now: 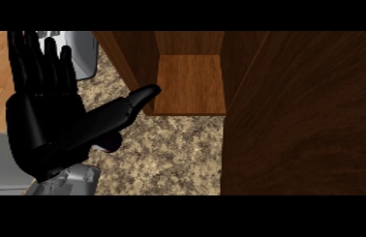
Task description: Pick up the wine, place it into the cabinet and close the cabinet
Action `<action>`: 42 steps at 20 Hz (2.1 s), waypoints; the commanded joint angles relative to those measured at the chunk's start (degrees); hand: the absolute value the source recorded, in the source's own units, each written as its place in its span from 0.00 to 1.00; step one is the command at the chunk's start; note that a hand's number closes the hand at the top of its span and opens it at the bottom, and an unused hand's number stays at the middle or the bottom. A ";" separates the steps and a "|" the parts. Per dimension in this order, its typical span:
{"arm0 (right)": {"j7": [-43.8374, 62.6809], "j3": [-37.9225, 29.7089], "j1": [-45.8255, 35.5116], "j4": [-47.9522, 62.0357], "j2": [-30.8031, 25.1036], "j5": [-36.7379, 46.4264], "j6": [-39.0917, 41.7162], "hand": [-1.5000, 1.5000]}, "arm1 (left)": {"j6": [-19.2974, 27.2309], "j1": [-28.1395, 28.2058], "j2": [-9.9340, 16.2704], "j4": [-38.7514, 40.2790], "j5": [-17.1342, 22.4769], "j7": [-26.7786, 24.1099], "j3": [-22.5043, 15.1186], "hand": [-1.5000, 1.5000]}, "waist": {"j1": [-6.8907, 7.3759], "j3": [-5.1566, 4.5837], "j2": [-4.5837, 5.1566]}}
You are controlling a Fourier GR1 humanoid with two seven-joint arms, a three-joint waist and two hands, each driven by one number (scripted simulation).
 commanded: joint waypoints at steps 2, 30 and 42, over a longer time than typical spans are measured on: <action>5.92 0.71 -3.92 -4.17 0.89 0.09 -2.98 0.00 | 1.16 0.47 -0.11 -0.45 -2.79 2.77 1.84 0.00 | 0.12 -0.03 0.05; 10.01 -4.48 -4.02 -9.21 -0.92 -4.08 -1.97 0.00 | -6.69 22.85 0.40 -11.94 9.14 -2.42 11.63 0.00 | -0.23 -0.04 0.04; 7.83 -1.19 -4.61 -5.94 1.17 -0.47 -1.27 0.00 | -13.31 30.60 -0.09 2.05 30.15 -24.63 16.12 0.00 | -0.07 -0.08 0.09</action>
